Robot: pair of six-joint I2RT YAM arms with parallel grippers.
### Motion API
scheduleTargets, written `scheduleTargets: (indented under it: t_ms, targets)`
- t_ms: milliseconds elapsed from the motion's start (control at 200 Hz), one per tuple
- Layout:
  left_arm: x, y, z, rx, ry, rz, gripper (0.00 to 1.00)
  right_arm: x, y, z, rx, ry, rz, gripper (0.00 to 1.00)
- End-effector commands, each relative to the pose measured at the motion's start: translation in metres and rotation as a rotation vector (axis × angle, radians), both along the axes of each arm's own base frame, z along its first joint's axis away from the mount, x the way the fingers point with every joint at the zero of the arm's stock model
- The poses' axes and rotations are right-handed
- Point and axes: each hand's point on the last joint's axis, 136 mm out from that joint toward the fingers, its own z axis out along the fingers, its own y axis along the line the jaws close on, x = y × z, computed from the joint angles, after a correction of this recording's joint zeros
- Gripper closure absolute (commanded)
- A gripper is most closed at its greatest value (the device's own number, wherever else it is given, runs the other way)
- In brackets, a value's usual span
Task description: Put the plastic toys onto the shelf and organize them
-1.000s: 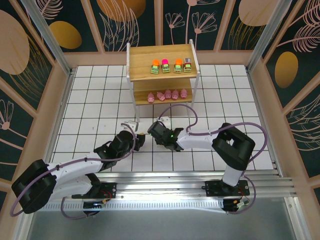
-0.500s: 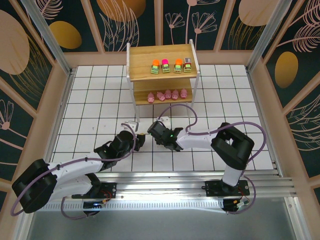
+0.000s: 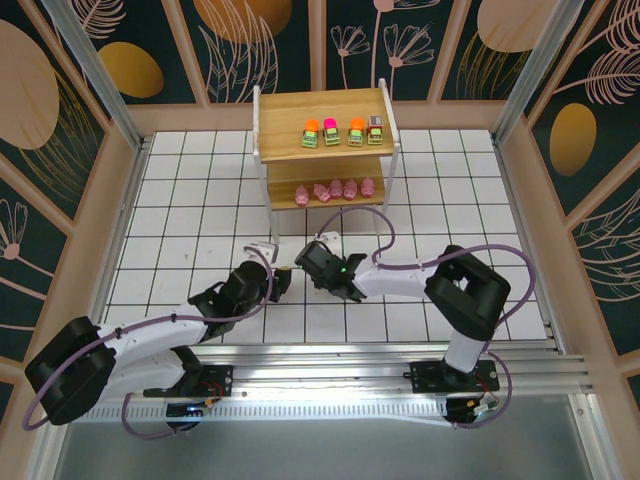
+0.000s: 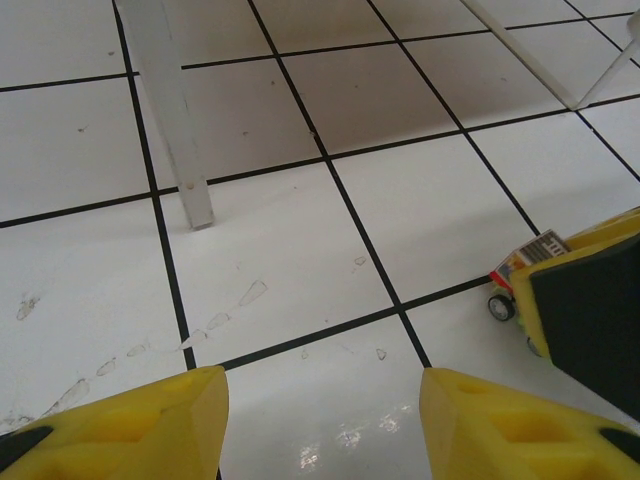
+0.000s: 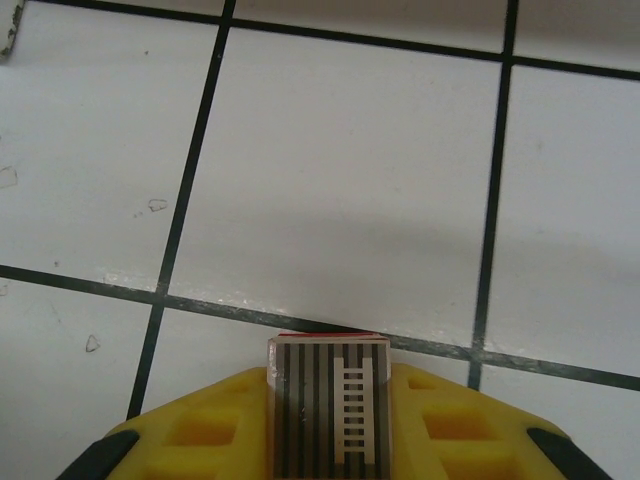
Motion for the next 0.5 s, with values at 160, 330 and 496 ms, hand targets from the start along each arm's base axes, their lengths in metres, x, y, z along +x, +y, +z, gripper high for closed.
scheduleTargets:
  t_ms: [160,330,496]
  targets:
    - [-0.001,-0.008,0.002,-0.013,-0.014,-0.051,0.47,0.011,0.006,0.076,0.024,-0.136,-0.009,0.79]
    - [-0.002,-0.011,0.002,-0.014,-0.013,-0.070,0.46,0.015,0.015,0.117,0.064,-0.193,0.002,0.80]
    - [-0.003,-0.012,0.003,-0.021,-0.016,-0.081,0.46,0.021,0.024,0.161,0.071,-0.265,0.012,0.82]
